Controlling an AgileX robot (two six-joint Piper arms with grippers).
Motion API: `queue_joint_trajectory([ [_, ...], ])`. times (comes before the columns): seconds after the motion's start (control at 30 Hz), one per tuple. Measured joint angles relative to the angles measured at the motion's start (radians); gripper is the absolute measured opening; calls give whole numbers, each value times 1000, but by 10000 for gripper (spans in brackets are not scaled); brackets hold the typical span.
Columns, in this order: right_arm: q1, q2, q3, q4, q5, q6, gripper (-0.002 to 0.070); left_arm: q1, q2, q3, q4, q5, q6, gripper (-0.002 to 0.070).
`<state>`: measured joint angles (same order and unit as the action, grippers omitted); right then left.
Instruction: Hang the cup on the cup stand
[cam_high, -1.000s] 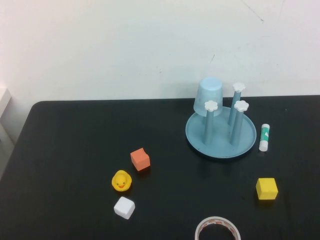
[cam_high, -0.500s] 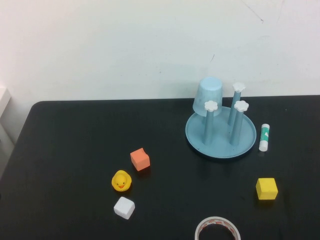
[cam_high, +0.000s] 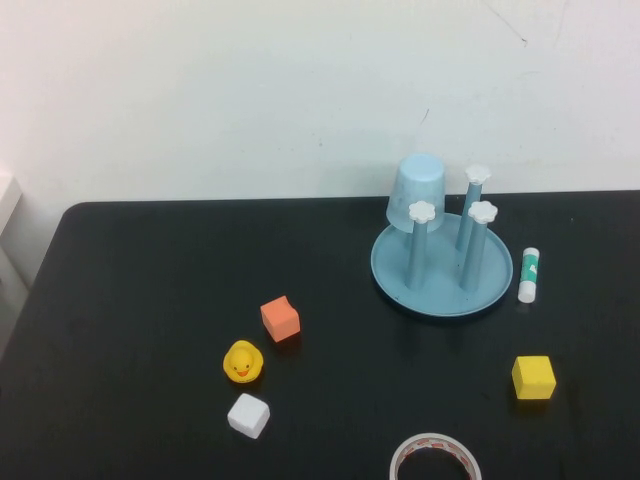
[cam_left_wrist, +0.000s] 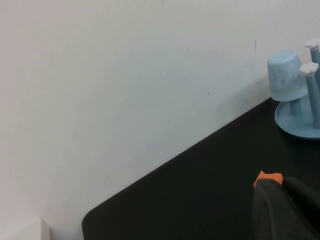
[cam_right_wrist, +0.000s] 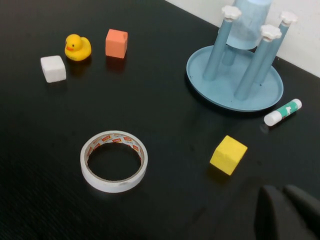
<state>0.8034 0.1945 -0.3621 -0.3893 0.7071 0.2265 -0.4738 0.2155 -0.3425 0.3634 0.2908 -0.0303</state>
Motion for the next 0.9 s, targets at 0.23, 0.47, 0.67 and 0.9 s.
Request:
queue_joint_trajectory([
  [0.23, 0, -1, 0, 0, 0, 16, -1, 38, -35, 29, 16, -8, 0, -1],
  [0.47, 0, -1, 0, 0, -2, 18, -1, 242, -122, 67, -155, 27, 0, -1],
  [0.67, 0, -1, 0, 0, -2, 18, -1, 396, -159, 230, -275, -64, 30, -1],
  [0.9, 0, -1, 1, 0, -3, 18, -1, 420, -224, 361, -376, -95, 53, -1],
])
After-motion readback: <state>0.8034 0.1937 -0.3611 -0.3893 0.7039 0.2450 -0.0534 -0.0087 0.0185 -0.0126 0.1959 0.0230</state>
